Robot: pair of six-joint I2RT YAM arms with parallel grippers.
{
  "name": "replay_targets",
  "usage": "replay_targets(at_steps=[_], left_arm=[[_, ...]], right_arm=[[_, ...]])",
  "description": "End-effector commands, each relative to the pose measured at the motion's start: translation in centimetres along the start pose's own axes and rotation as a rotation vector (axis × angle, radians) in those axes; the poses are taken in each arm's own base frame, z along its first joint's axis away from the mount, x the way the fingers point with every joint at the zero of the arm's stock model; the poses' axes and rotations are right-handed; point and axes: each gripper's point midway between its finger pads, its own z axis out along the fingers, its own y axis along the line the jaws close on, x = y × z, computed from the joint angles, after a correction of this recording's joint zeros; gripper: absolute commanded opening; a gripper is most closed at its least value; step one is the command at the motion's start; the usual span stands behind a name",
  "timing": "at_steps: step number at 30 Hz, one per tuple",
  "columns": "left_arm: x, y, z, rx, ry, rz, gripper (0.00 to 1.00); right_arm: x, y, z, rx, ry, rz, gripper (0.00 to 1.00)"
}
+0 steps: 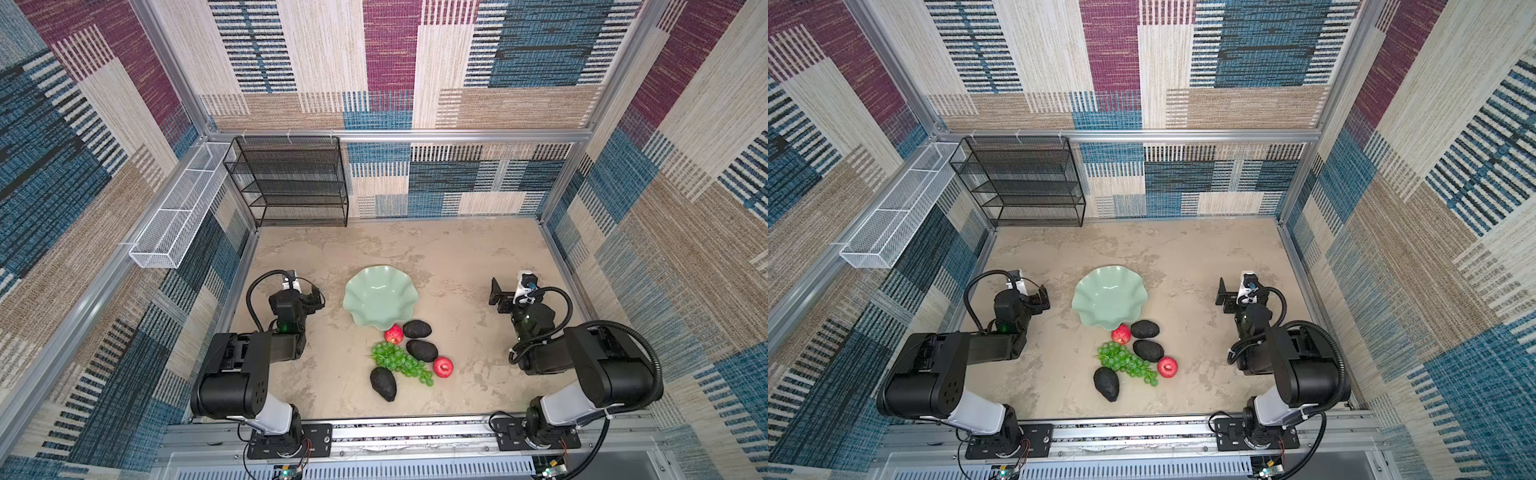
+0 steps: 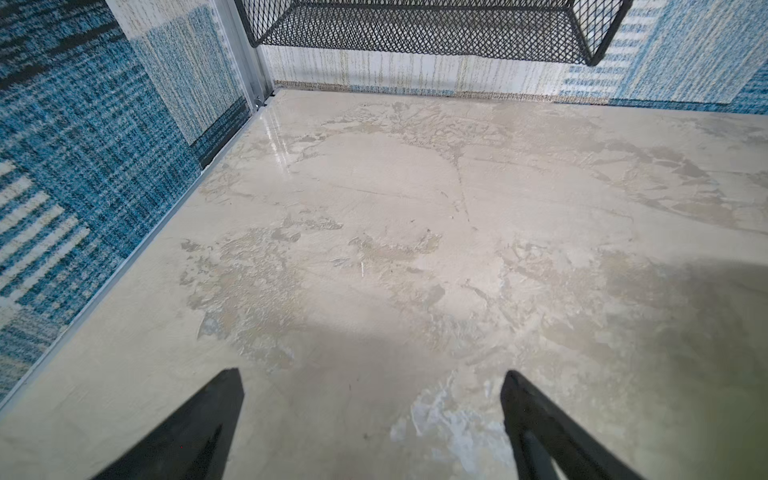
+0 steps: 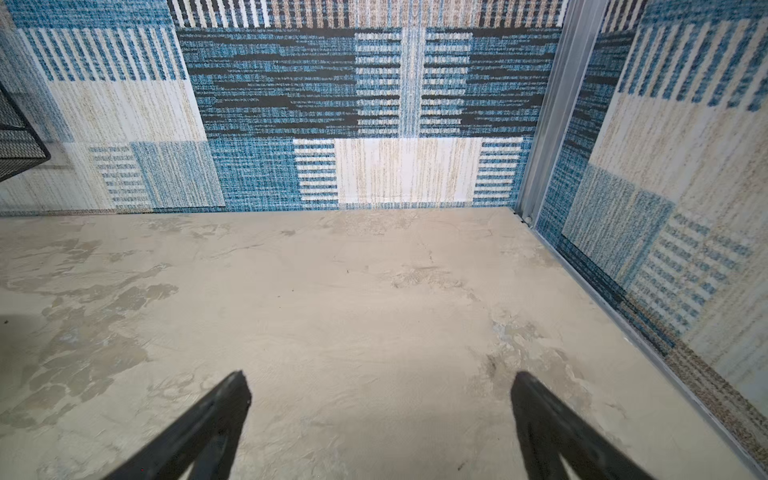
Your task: Place and organize the fake fruits in the fruit bowl
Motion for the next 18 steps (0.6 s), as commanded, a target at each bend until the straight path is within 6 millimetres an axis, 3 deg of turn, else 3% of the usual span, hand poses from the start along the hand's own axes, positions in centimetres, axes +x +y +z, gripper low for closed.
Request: replay_targets(at_steps=[1,18], left_arm=[[-0.76,-0.17,0.05,0.01,-0.027,0.02,0.99],[-0.78,-0.24,0.11,0.014,-0.024,0.018,0.99]], right_arm=[[-0.92,0.08,0.07,-0.005,-0.034,0.008,1.0],[-0.9,0.1,0.05,-0.005,-0.034,0.009,1.0]])
